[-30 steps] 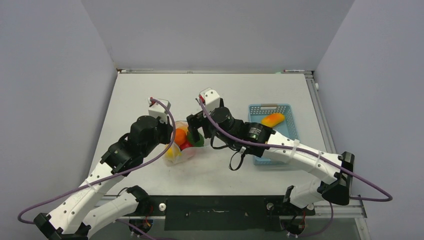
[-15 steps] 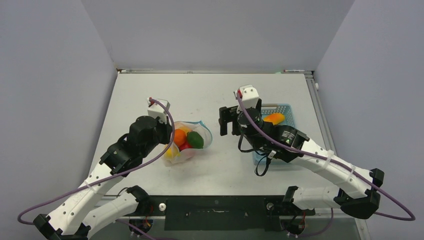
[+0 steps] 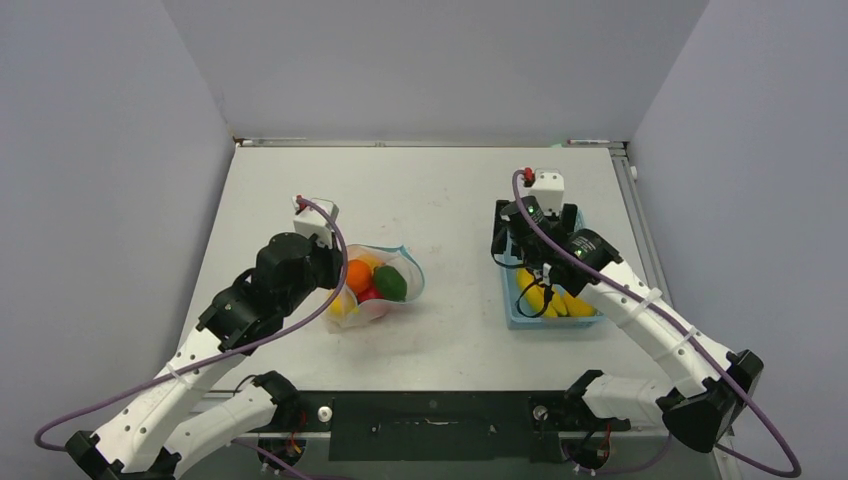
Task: Place the food in the zip-top bag and seal the zipper
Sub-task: Pick up the fake fruit from the bin.
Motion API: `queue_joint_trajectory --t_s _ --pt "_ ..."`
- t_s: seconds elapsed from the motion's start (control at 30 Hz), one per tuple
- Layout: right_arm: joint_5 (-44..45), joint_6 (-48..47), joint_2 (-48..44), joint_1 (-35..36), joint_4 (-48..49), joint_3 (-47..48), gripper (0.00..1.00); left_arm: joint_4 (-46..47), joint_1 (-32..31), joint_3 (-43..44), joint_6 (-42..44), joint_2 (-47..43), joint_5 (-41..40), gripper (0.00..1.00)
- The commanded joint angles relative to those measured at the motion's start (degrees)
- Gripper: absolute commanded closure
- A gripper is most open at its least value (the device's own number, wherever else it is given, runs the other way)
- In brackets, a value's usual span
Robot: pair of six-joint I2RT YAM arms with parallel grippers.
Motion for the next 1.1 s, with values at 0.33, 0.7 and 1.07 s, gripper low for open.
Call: queue_joint_trajectory --t_s 0.33,0.7,1.07 --pt "-1.23 4.87 3.46 -17.13 -5.05 -6.2 0.12 3.04 0.93 0.32 -0.22 -2.54 3.1 1.0" --pt "4.77 12.34 10.33 -20.24 -6.99 -12.18 0.11 3.27 0.99 0.23 -0.4 -3.49 4.89 1.0" --pt "4.18 13.41 13.53 -24.64 -1.98 -17.17 0.08 3.3 0.99 -0.3 -0.58 -4.27 5.49 1.0"
